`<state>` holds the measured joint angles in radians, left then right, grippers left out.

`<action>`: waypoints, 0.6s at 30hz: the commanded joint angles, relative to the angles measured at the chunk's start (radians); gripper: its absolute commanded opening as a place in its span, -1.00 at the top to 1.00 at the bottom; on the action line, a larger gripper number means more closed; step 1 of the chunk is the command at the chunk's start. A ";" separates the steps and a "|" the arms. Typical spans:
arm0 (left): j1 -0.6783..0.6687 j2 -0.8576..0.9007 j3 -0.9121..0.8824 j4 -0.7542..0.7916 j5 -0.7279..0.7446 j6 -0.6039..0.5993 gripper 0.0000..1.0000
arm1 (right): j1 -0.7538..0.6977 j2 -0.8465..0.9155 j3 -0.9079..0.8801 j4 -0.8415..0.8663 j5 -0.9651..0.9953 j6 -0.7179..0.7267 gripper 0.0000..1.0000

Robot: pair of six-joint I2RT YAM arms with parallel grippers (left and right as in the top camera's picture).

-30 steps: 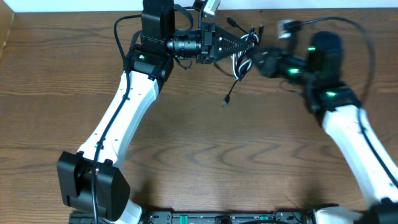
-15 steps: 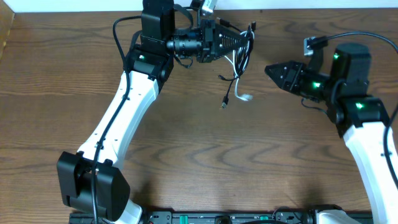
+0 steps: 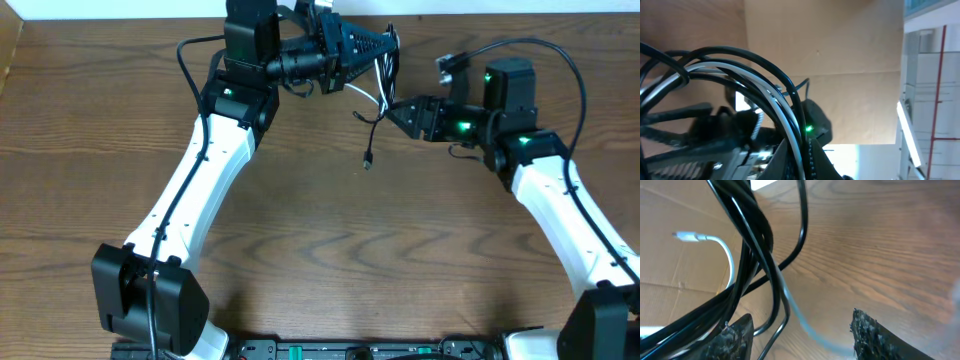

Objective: Untangle cables

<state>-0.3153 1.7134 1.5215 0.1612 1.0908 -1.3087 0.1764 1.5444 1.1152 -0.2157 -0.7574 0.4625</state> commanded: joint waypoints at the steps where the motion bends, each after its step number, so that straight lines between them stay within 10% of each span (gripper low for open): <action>1: 0.002 -0.002 0.014 0.039 -0.008 -0.063 0.85 | 0.024 0.022 0.001 0.032 -0.027 -0.023 -0.18; 13: 0.002 -0.002 0.014 0.043 -0.003 -0.085 0.85 | 0.101 0.085 0.001 0.144 0.178 0.047 -0.09; 18: 0.002 -0.002 0.014 0.043 0.021 -0.077 0.85 | 0.106 0.092 0.001 0.133 0.254 0.056 0.39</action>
<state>-0.3153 1.7134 1.5215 0.1913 1.0866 -1.3880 0.2787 1.6287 1.1152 -0.0753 -0.5823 0.5068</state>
